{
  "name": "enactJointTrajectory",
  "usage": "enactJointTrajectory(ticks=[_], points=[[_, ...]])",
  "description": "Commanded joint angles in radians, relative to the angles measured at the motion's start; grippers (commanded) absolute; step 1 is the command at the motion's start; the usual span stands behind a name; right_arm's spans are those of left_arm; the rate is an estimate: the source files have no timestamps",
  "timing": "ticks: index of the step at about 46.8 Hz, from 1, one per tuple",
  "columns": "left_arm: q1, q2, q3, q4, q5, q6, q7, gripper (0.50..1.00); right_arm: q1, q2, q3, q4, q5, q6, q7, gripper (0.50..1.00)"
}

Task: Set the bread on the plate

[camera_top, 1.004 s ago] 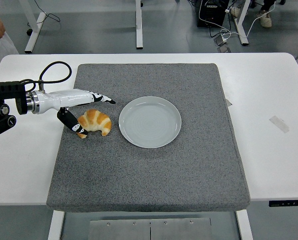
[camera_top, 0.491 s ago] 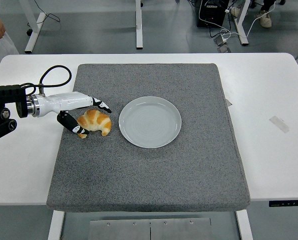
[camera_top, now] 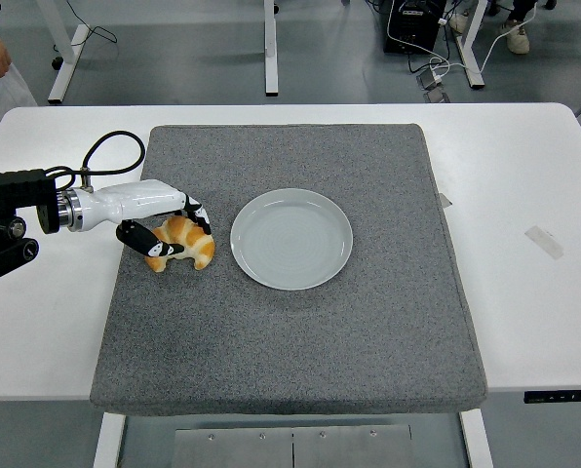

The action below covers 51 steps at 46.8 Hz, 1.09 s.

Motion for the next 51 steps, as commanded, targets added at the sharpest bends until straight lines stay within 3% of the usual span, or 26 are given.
enactJointTrajectory(ticks=[1,28,51], points=[[-0.003,-0.001,-0.003,0.003,-0.002,0.000,0.000,0.500,0.000,0.000,0.000,0.000,0.000,0.000,0.000,1.000],[-0.035,-0.044,-0.015,0.032,-0.034,-0.001,0.000,0.500,0.000,0.000,0.000,0.000,0.000,0.000,0.000,1.000],[-0.205,-0.086,-0.004,0.031,-0.121,-0.023,0.000,0.500,0.000,0.000,0.000,0.000,0.000,0.000,0.000,1.000]])
